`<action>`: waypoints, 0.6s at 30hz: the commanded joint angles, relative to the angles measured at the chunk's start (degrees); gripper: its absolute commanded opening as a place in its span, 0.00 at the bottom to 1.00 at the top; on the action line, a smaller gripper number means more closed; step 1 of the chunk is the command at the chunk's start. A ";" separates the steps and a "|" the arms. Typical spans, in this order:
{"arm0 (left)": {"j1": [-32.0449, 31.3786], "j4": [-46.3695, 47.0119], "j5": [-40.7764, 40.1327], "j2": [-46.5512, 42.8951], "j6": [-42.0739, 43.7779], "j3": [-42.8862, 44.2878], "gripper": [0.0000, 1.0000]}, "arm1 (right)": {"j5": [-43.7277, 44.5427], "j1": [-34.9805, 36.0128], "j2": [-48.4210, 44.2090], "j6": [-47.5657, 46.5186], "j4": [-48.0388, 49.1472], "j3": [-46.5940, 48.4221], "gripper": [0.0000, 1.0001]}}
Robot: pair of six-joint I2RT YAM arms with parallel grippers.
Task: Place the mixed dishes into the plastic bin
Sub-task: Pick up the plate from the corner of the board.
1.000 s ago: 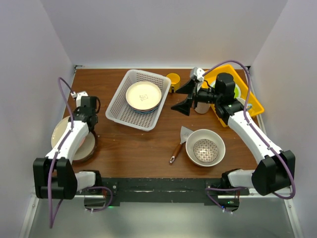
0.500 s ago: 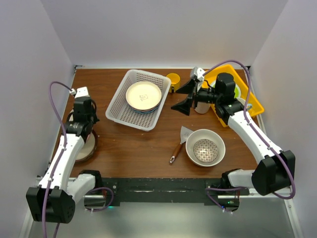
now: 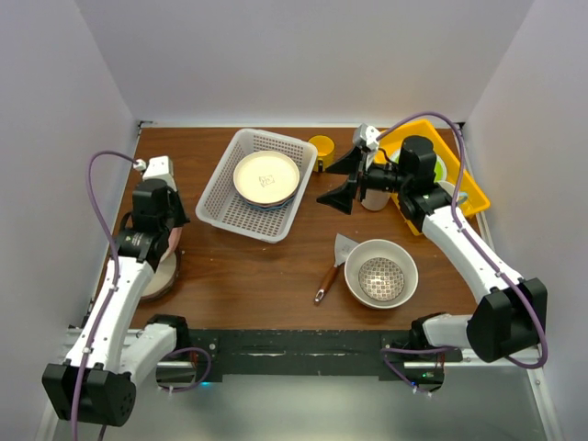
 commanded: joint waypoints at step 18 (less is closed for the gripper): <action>-1.29 10.52 9.34 -4.06 0.72 7.01 0.00 | -1.67 0.58 2.89 6.75 6.36 -0.83 0.98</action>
